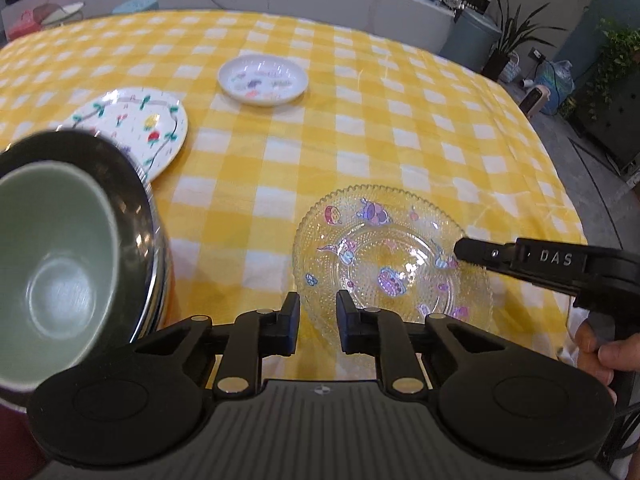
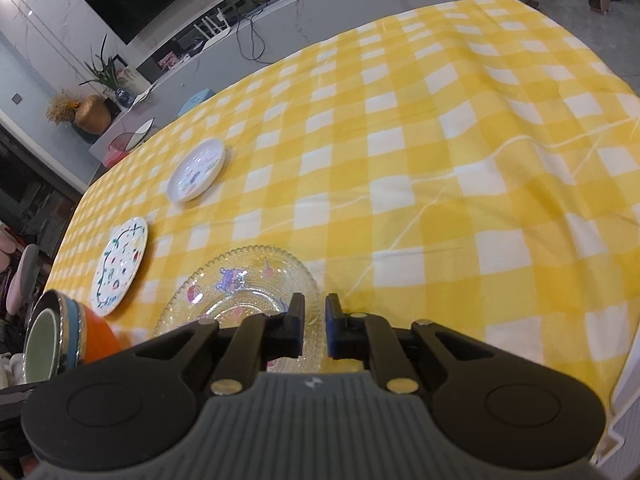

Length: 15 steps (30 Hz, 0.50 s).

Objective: Organize plates and bowls
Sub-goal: 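Carry the glass plate beside the bowl stack and open the left tool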

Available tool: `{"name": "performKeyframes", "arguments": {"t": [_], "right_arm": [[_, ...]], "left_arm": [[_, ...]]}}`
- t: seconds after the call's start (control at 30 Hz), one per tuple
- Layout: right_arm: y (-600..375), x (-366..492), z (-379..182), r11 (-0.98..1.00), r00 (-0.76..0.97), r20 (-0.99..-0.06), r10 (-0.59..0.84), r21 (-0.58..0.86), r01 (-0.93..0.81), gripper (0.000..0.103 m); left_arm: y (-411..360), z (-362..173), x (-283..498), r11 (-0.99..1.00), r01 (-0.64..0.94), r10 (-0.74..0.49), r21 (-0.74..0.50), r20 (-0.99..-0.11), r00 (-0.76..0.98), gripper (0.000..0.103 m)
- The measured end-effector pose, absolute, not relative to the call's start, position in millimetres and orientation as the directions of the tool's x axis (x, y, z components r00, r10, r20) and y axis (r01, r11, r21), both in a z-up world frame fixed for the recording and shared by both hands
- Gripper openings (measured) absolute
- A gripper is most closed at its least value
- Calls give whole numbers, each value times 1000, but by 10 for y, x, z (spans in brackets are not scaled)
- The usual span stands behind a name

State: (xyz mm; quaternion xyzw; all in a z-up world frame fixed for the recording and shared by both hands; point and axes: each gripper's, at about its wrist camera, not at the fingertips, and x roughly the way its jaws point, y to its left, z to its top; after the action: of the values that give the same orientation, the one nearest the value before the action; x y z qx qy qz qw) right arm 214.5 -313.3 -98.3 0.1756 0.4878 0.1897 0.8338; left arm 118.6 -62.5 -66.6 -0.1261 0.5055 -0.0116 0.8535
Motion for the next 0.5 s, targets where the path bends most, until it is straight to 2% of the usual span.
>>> {"name": "performKeyframes", "arguments": {"t": [0.27, 0.33, 0.4, 0.5], "right_arm": [[-3043, 2049, -954, 857, 427, -748, 509, 487, -169, 8], [-3026, 2048, -980, 855, 414, -752, 513, 490, -168, 10], [-3028, 2048, -983, 831, 398, -734, 550, 528, -174, 7], [-2919, 2045, -978, 824, 370, -739, 563, 534, -189, 5]], "left_arm": [[-641, -664, 969, 981, -78, -117, -175, -869, 481, 21], [-639, -677, 949, 978, -61, -148, -201, -867, 475, 4], [-676, -650, 945, 966, -16, -222, -258, -859, 462, 2], [-788, -602, 912, 976, 8, -195, -218, -851, 487, 2]]}}
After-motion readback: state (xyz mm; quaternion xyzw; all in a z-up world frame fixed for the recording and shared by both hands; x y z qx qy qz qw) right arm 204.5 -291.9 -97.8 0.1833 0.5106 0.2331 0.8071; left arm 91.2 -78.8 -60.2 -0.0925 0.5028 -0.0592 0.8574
